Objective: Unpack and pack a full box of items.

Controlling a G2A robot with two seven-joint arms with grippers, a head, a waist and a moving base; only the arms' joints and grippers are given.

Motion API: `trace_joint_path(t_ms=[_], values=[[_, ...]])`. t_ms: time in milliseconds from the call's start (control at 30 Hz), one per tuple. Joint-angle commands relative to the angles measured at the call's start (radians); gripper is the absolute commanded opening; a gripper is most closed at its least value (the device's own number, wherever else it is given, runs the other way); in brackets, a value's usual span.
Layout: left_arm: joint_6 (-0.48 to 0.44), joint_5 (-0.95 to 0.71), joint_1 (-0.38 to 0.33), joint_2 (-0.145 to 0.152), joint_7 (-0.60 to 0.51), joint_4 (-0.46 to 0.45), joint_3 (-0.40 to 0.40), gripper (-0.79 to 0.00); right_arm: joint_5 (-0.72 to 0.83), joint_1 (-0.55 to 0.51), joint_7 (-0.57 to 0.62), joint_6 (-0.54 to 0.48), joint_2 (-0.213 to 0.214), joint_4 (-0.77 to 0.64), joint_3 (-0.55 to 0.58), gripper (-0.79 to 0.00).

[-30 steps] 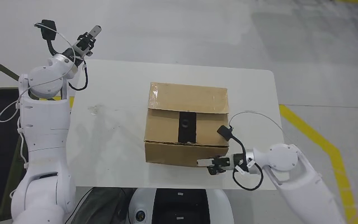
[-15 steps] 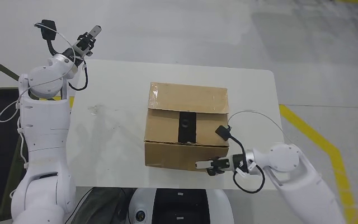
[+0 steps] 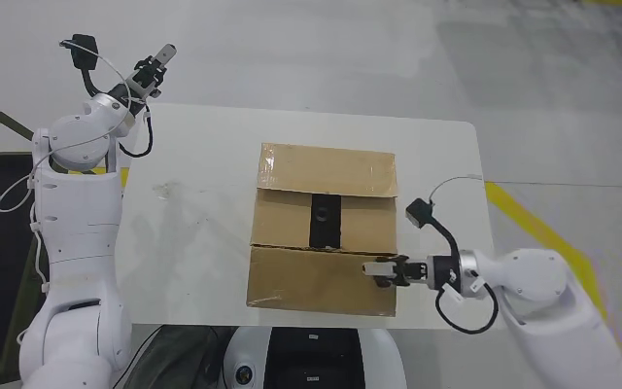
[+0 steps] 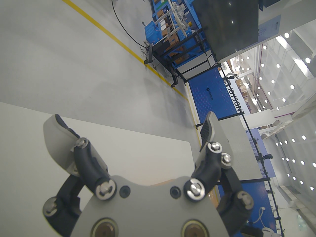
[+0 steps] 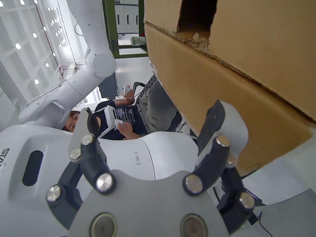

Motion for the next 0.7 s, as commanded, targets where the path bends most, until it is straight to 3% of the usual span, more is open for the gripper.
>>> trace_joint_path(t_ms=[0,467,667], values=[[0.000,0.000,0.000,0.000,0.000,0.000,0.000,0.000,0.020,-0.012,-0.010,-0.009,0.003,-0.002,0.033,0.000],[0.000,0.000,0.000,0.000,0.000,0.000,0.000,0.000,0.158,-0.089,-0.126,-0.057,0.017,0.045,0.301,0.000],[0.000,0.000,0.000,0.000,0.000,0.000,0.000,0.000,0.179,-0.087,-0.135,-0.044,0.020,0.084,0.351,0.000]])
